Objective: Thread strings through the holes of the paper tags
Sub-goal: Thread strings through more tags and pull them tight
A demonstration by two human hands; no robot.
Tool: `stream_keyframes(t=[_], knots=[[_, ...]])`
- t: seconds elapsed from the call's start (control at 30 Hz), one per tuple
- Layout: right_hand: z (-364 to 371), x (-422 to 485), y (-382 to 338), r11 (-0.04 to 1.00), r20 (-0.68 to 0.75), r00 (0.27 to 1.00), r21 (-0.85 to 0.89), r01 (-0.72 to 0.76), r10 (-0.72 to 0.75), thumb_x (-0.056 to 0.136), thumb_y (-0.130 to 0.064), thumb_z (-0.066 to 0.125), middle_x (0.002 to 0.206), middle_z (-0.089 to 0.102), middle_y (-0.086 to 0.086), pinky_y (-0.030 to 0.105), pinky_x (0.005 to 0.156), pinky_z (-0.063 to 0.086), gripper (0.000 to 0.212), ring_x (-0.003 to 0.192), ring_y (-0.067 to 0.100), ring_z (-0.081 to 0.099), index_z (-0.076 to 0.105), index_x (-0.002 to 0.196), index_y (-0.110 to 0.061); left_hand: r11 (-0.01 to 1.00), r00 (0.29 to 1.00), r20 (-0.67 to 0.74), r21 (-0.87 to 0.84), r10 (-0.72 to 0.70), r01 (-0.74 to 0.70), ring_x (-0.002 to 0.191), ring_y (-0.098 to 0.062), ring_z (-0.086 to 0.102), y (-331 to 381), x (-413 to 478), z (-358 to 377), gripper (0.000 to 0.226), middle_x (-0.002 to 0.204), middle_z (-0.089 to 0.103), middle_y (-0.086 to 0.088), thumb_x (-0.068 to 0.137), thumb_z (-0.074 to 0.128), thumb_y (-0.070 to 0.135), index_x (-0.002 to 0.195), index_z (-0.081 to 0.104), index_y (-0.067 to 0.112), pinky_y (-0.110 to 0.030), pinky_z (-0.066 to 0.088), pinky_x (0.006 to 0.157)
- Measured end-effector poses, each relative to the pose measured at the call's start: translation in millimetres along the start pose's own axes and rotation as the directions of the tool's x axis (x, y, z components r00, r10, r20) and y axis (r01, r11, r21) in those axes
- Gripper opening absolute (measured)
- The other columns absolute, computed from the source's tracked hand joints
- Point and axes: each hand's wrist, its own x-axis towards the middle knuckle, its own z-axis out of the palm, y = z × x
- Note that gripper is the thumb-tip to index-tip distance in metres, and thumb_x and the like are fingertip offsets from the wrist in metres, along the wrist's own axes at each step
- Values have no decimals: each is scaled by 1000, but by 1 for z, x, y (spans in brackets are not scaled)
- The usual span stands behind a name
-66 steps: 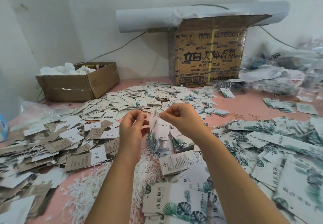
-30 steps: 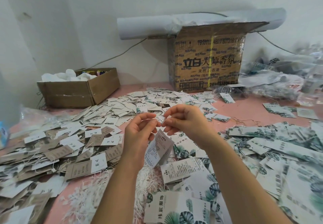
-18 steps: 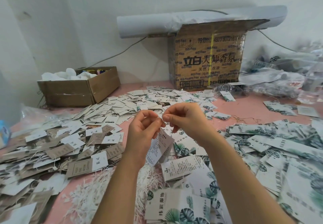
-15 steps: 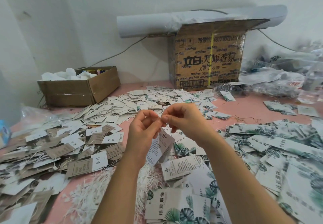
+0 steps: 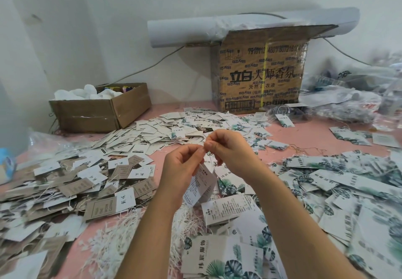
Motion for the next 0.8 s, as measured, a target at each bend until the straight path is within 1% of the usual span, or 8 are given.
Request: stream_keyframes(t=[0.07, 0.17, 0.3, 0.4, 0.63, 0.73, 0.8], knots=[[0, 0, 0, 1000, -8, 1000, 10, -3, 3, 89, -6, 58, 47, 55, -21, 13, 45, 40, 21, 44, -4, 45, 56, 71, -16, 1000, 1000, -1, 20, 7, -7, 50, 0, 43, 0, 0, 0, 11, 54, 54, 12, 88, 61, 21, 86, 69, 13, -15, 37, 51], [-1, -1, -1, 999, -45, 999, 42, -5, 7, 86, -7, 63, 50, 56, -14, 14, 46, 42, 18, 44, -3, 46, 60, 70, -15, 999, 1000, 4, 42, 24, -25, 49, 4, 44, -1, -1, 1, 11, 54, 56, 14, 89, 59, 20, 85, 67, 15, -12, 38, 50], [-5, -3, -1, 999, -60, 998, 32, -14, 16, 83, -9, 68, 54, 57, -10, 17, 48, 44, 19, 45, -3, 47, 63, 67, -19, 997, 999, 5, 63, 43, -43, 49, 4, 44, -1, -1, 1, 12, 52, 54, 16, 92, 57, 17, 85, 66, 14, -11, 38, 50], [-6, -3, -2, 999, -35, 999, 31, -32, 34, 82, -10, 69, 56, 59, -7, 19, 49, 46, 14, 46, -1, 48, 66, 69, -18, 996, 999, 3, 73, 52, -52, 48, 5, 44, -1, -1, 0, 13, 52, 54, 17, 93, 56, 16, 84, 65, 16, -10, 38, 51], [-5, -3, -3, 991, -60, 996, 118, -62, 69, 83, -9, 67, 55, 61, -6, 18, 49, 48, 14, 48, 4, 50, 70, 70, -15, 993, 997, 36, 99, 66, -69, 51, 7, 48, -3, 0, -1, 11, 57, 60, 17, 92, 56, 17, 87, 66, 15, -7, 38, 51], [-5, -4, -1, 975, -34, 992, 192, -115, 124, 83, -9, 66, 54, 63, -7, 19, 52, 49, 10, 51, 7, 52, 71, 76, -13, 987, 997, 50, 145, 62, -68, 58, 3, 52, -5, 0, -1, 12, 65, 63, 13, 92, 57, 18, 85, 67, 19, -11, 42, 55], [-5, -4, 0, 961, -14, 988, 236, -145, 152, 82, -8, 67, 56, 64, -6, 18, 53, 50, 8, 52, 7, 53, 71, 77, -13, 981, 996, 56, 178, 65, -74, 65, -2, 54, -5, 0, -1, 11, 73, 65, 3, 92, 58, 18, 86, 67, 19, -14, 45, 59]])
